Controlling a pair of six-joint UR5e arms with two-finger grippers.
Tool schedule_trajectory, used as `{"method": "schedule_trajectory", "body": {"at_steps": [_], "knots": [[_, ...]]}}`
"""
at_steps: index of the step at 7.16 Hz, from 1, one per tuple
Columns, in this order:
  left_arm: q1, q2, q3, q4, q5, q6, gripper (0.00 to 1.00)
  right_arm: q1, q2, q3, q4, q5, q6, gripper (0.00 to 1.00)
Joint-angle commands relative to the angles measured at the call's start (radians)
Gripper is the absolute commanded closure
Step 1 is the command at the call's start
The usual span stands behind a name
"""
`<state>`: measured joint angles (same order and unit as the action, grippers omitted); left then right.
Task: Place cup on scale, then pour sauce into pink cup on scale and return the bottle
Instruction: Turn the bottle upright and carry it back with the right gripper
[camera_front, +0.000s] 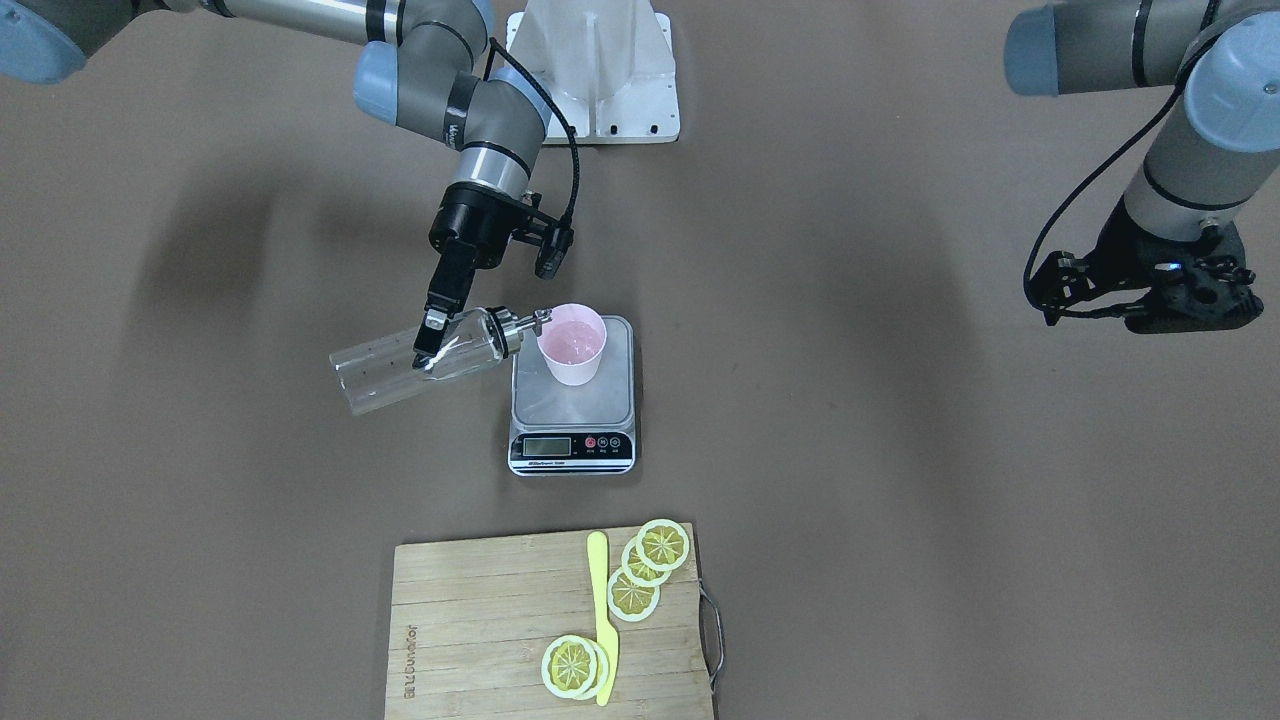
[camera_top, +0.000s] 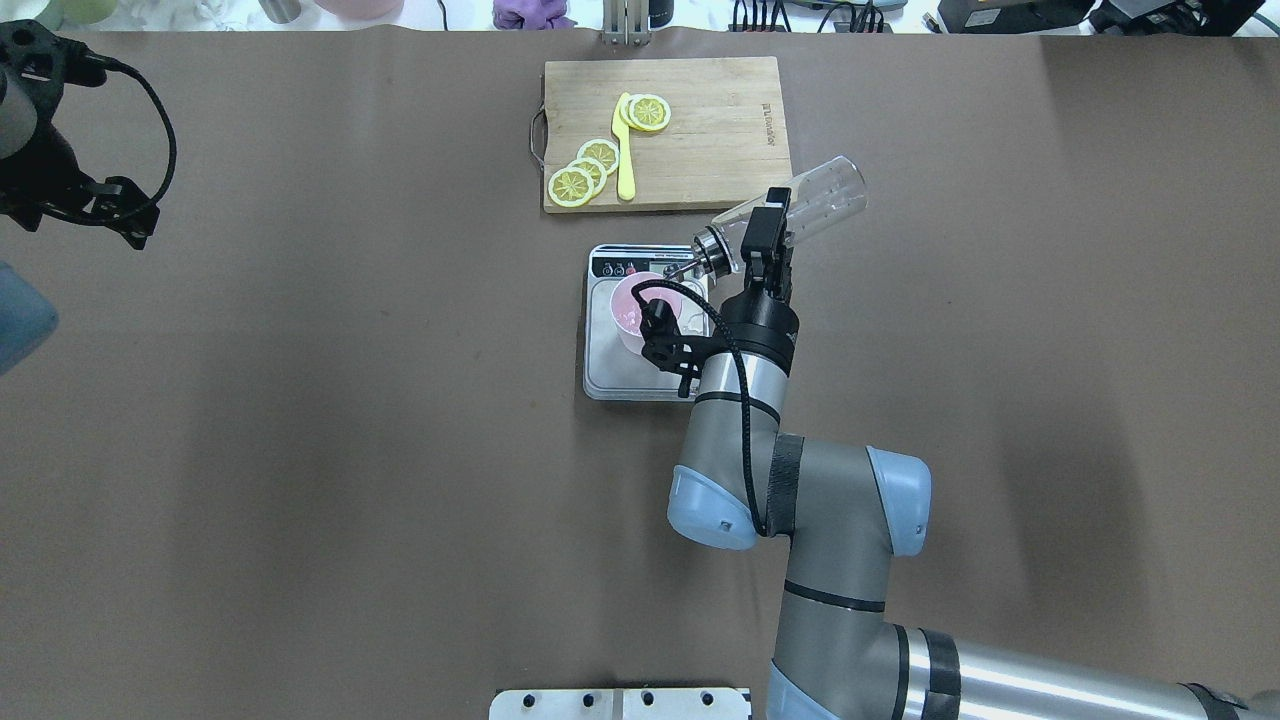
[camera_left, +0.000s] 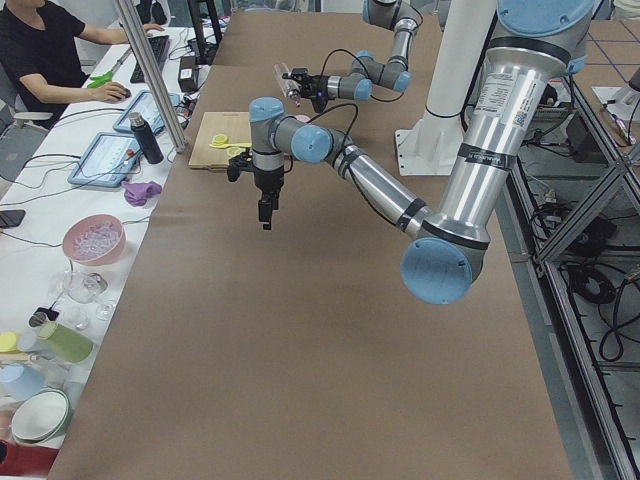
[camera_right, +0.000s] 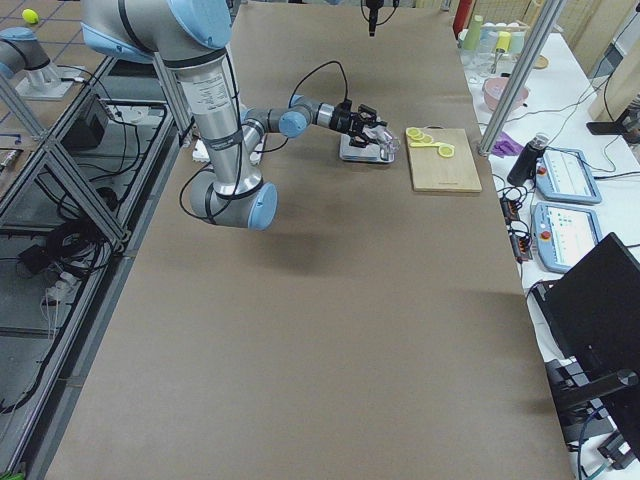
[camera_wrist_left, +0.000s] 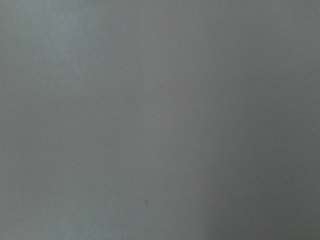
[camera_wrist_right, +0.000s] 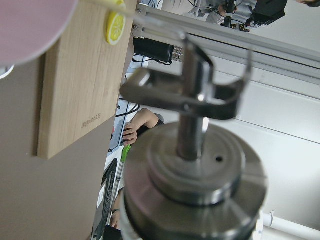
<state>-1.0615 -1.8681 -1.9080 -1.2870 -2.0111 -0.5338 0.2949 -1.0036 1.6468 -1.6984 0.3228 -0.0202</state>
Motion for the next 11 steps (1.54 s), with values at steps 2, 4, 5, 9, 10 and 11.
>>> {"method": "schedule_trajectory", "body": {"at_steps": [2,4,5,9,10,11], "knots": [[0.000,-0.003,0.004,0.000,0.002,0.000,0.01,0.021,-0.016,0.048,0.173,0.215,0.118,1.00],[0.000,-0.009,0.003,0.000,0.002,0.000,0.01,0.084,-0.071,0.137,0.248,0.394,0.179,1.00],[0.000,-0.011,0.001,0.000,0.002,0.000,0.01,0.128,-0.132,0.212,0.255,0.483,0.196,1.00],[-0.017,-0.029,-0.014,0.005,0.002,-0.002,0.01,0.288,-0.334,0.222,0.642,0.764,0.478,1.00],[-0.020,-0.029,-0.016,0.005,0.003,-0.002,0.01,0.329,-0.342,0.219,0.727,0.850,0.588,1.00],[-0.021,-0.029,-0.016,0.005,0.003,-0.002,0.01,0.348,-0.349,0.191,0.784,0.881,0.667,1.00]]}}
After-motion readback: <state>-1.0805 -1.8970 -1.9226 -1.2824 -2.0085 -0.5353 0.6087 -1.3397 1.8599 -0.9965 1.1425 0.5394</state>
